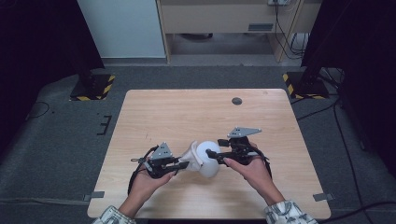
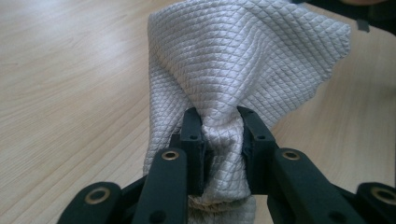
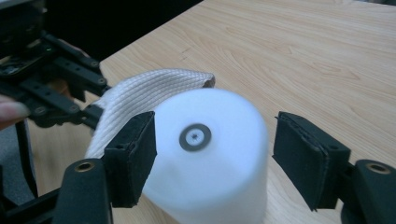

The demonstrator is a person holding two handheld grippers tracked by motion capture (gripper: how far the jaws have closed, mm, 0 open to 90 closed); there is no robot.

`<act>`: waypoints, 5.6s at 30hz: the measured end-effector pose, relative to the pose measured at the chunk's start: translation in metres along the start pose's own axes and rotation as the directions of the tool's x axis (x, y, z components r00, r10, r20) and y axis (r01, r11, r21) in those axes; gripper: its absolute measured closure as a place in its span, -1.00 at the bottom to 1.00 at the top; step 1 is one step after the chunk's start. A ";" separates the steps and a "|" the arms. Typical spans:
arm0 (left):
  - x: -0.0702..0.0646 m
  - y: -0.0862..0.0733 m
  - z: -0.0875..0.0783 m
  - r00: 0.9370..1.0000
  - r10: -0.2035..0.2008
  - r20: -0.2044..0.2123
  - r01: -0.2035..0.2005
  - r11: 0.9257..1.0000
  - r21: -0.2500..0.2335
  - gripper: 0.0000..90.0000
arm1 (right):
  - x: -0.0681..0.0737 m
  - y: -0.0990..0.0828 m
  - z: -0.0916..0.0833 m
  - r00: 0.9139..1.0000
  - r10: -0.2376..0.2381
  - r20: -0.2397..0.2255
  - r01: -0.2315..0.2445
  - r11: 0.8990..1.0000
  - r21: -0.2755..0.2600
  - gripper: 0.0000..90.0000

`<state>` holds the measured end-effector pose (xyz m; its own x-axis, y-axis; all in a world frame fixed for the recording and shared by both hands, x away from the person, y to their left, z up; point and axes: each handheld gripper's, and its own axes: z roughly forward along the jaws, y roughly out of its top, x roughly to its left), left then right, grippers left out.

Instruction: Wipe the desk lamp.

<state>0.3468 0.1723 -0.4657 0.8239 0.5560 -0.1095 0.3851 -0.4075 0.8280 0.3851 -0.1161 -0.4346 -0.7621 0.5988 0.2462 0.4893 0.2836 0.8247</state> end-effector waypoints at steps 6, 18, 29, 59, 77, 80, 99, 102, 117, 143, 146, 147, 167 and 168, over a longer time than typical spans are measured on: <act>-0.005 -0.006 0.019 1.000 -0.001 -0.012 0.002 0.997 0.077 0.64 | 0.001 -0.004 0.009 1.000 -0.002 0.010 0.002 1.000 0.009 -0.35; -0.008 -0.002 0.025 1.000 0.017 -0.012 -0.016 0.998 0.064 0.64 | -0.004 -0.006 0.008 1.000 0.006 -0.002 -0.006 1.000 -0.012 -0.26; -0.013 -0.008 0.038 0.998 0.060 -0.036 -0.052 0.982 0.180 0.63 | -0.002 -0.003 0.010 1.000 0.001 0.004 -0.001 1.000 0.003 -0.26; -0.029 -0.002 0.036 0.998 0.061 -0.030 -0.057 0.991 0.123 0.62 | -0.001 0.000 0.010 1.000 -0.015 0.010 0.015 1.000 0.026 -0.26; -0.040 0.000 0.042 0.997 0.076 0.000 -0.075 0.988 0.138 0.62 | -0.003 0.000 0.009 1.000 -0.012 0.002 0.012 1.000 0.029 -0.27; -0.043 0.006 0.034 0.997 0.068 0.028 -0.070 0.996 0.064 0.62 | -0.003 0.000 0.009 1.000 -0.011 0.004 0.010 1.000 0.028 -0.27; -0.047 -0.001 0.063 0.996 0.075 0.045 -0.081 0.985 0.149 0.62 | -0.006 0.002 0.006 1.000 -0.018 0.019 0.017 0.999 0.038 -0.27; -0.051 0.005 0.060 0.996 0.075 0.056 -0.080 0.992 0.101 0.62 | -0.006 0.002 0.006 1.000 -0.019 0.019 0.018 0.999 0.040 -0.27; -0.060 -0.001 0.082 0.991 0.100 0.087 -0.112 0.982 0.154 0.61 | -0.006 0.002 0.006 1.000 -0.024 0.013 0.023 0.999 0.046 -0.28; -0.036 0.001 0.049 0.998 0.051 0.045 -0.056 0.991 0.122 0.61 | -0.008 0.002 0.007 1.000 -0.012 0.001 0.012 0.999 0.045 -0.27; -0.020 0.001 0.034 1.000 0.010 -0.003 -0.009 0.996 0.083 0.61 | -0.008 0.002 0.007 1.000 -0.013 0.002 0.013 0.999 0.045 -0.27; -0.014 0.001 0.030 1.000 -0.009 -0.017 0.010 0.998 0.068 0.61 | -0.008 0.002 0.007 1.000 -0.013 0.002 0.013 0.999 0.045 -0.27; 0.002 0.004 0.047 0.999 -0.006 -0.041 0.011 0.991 0.131 0.60 | -0.010 0.001 0.004 1.000 -0.004 -0.003 0.004 0.999 0.047 -0.29; 0.002 0.006 0.043 0.999 -0.015 -0.044 0.019 0.995 0.101 0.61 | -0.010 0.001 0.005 1.000 -0.004 -0.004 0.004 0.999 0.046 -0.29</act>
<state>0.3686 0.1399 -0.4841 0.7990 0.5934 -0.0973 0.4408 -0.4679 0.7660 0.3952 -0.1185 -0.4386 -0.7659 0.5944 0.2451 0.5049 0.3201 0.8016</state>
